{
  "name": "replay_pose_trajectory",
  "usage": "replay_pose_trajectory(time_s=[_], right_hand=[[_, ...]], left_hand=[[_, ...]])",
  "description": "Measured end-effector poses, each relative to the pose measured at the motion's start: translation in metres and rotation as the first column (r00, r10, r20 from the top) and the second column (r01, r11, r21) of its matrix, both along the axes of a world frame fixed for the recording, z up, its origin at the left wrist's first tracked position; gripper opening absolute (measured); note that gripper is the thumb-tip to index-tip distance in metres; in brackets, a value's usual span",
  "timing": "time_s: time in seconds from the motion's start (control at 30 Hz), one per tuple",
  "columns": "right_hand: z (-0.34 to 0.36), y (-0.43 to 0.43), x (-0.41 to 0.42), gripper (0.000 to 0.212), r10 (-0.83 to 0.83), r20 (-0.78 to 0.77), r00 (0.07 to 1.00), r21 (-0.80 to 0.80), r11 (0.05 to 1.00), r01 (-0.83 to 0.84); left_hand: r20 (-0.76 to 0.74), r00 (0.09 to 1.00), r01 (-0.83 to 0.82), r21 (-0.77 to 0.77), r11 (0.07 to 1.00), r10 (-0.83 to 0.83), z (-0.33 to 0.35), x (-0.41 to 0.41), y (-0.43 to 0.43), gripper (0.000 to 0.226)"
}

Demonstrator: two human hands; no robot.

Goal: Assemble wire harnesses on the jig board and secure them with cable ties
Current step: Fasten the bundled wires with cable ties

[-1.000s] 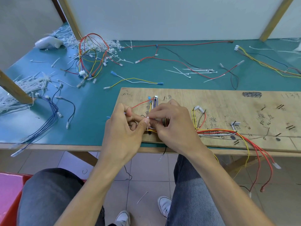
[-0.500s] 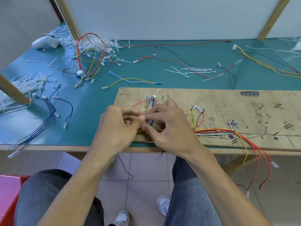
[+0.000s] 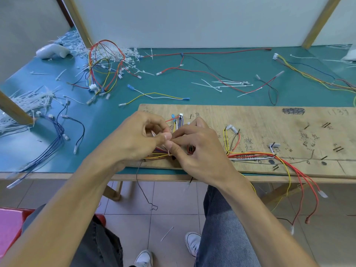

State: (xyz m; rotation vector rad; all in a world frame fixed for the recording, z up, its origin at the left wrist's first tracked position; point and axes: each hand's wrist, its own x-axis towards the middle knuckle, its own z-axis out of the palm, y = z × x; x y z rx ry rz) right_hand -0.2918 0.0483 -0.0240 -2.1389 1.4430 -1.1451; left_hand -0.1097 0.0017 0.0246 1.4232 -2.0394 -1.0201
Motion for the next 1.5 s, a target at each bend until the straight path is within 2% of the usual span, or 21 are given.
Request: replay_pose_trajectory(time_s=[0.13,0.3,0.43,0.57,0.7,0.83,1.0,1.13,1.2,1.3,1.5], right_hand=[[0.001,-0.001,-0.001,0.02,-0.016,0.057,0.998,0.056,0.998,0.013],[0.005,-0.002,-0.005,0.009,-0.016,0.111,0.994,0.131,0.991,0.001],[0.006,-0.001,-0.004,0.007,0.009,0.059,0.998,0.124,0.992,-0.016],[0.007,-0.002,-0.006,0.008,0.043,0.006,0.999,0.112,0.993,-0.043],[0.007,-0.004,-0.008,0.008,0.081,-0.049,0.996,0.121,0.99,-0.074],[0.006,-0.004,-0.008,0.007,0.061,-0.048,0.997,0.15,0.987,-0.054],[0.007,-0.002,-0.008,0.009,0.005,-0.027,1.0,0.17,0.985,0.0],[0.008,-0.002,-0.008,0.009,0.057,-0.038,0.998,0.148,0.988,-0.051],[0.008,-0.001,-0.008,0.004,0.072,-0.047,0.996,0.138,0.988,-0.065],[0.005,-0.003,-0.009,0.005,0.079,-0.068,0.995,0.113,0.991,-0.071],[-0.002,-0.005,-0.009,0.004,0.063,-0.052,0.997,0.075,0.995,-0.059]], left_hand=[[-0.019,1.0,0.013,0.019,1.0,-0.013,0.002,-0.002,0.0,0.021],[-0.043,0.999,0.017,0.068,0.998,-0.014,0.001,-0.004,-0.001,0.023],[0.006,0.997,-0.07,-0.106,0.992,0.071,-0.001,-0.013,-0.003,0.025],[-0.05,0.995,-0.097,-0.212,0.972,0.088,-0.001,-0.027,-0.004,0.024],[-0.186,0.972,-0.186,-0.232,0.955,0.144,-0.01,-0.033,0.002,0.025],[-0.25,0.963,-0.173,-0.297,0.939,0.099,-0.016,-0.025,0.014,0.019],[-0.2,0.98,-0.062,-0.226,0.972,0.016,-0.011,-0.003,0.017,0.007],[-0.206,0.972,-0.179,-0.319,0.931,0.117,-0.013,-0.018,0.019,0.021],[-0.251,0.948,-0.271,-0.301,0.914,0.198,-0.017,-0.028,0.02,0.027],[-0.305,0.915,-0.355,-0.29,0.889,0.266,-0.024,-0.033,0.021,0.021],[-0.333,0.893,-0.403,-0.288,0.869,0.304,-0.024,-0.035,0.018,0.018]])
